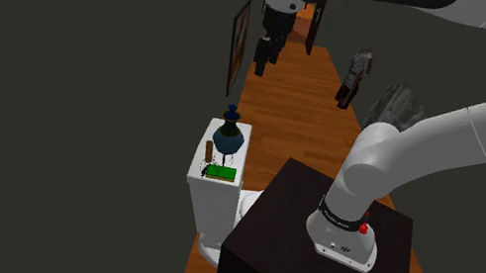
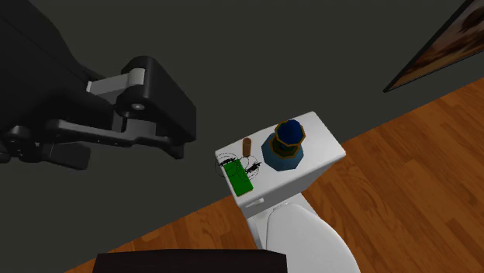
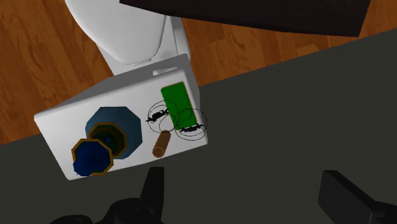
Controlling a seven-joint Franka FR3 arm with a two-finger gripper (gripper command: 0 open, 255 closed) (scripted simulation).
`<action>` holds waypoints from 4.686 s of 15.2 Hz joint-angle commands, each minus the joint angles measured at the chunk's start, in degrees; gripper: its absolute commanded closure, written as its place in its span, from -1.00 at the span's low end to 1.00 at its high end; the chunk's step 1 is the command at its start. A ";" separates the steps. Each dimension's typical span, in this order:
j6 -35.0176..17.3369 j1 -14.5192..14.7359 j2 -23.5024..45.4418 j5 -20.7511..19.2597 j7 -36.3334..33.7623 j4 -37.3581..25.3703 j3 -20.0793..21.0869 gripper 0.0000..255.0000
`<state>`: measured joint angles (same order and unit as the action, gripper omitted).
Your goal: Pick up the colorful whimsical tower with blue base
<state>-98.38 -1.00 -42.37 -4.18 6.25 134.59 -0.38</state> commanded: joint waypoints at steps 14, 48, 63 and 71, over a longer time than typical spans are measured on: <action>-21.03 -2.09 18.33 -1.42 12.32 2.40 -11.68 -1.00; -41.18 -12.02 75.56 25.74 45.36 -28.72 -15.51 1.00; -38.13 -11.23 72.35 24.18 44.09 -28.67 -16.63 1.00; -33.75 -10.40 68.47 22.10 42.42 -29.39 -17.89 1.00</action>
<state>-132.78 -11.52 26.73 18.22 48.94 105.46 -18.07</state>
